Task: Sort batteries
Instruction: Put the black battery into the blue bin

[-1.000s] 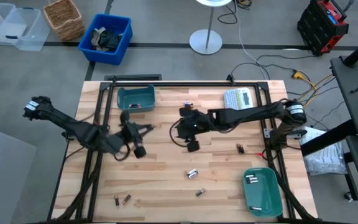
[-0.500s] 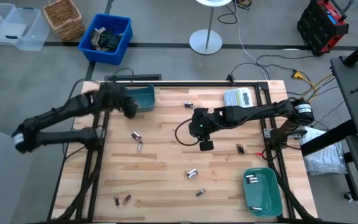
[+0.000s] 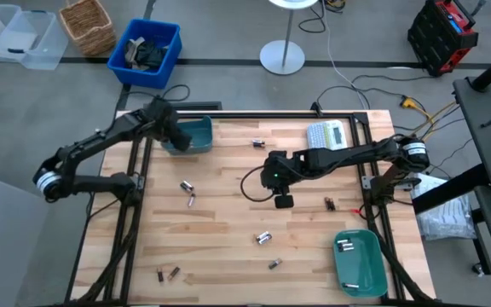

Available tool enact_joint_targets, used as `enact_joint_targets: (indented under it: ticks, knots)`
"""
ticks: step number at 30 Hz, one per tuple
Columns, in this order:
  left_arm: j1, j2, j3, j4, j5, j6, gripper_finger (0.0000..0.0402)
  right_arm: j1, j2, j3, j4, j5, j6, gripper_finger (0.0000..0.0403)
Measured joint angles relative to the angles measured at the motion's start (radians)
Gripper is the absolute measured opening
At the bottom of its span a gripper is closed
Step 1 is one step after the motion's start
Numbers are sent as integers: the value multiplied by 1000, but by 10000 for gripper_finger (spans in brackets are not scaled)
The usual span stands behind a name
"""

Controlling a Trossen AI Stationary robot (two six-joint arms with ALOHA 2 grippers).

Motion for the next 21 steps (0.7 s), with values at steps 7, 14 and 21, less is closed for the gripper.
enact_joint_targets:
  ticks: [7,14,21]
  knots:
    - [-1,65,0,90,-25,4,29,0,0,-10,17,0,15,123]
    - [-1,111,19,93,-26,14,29,18,0,-24,-29,0,88,134]
    - [-7,151,19,96,-29,46,29,107,-72,-80,-169,-8,137,120]
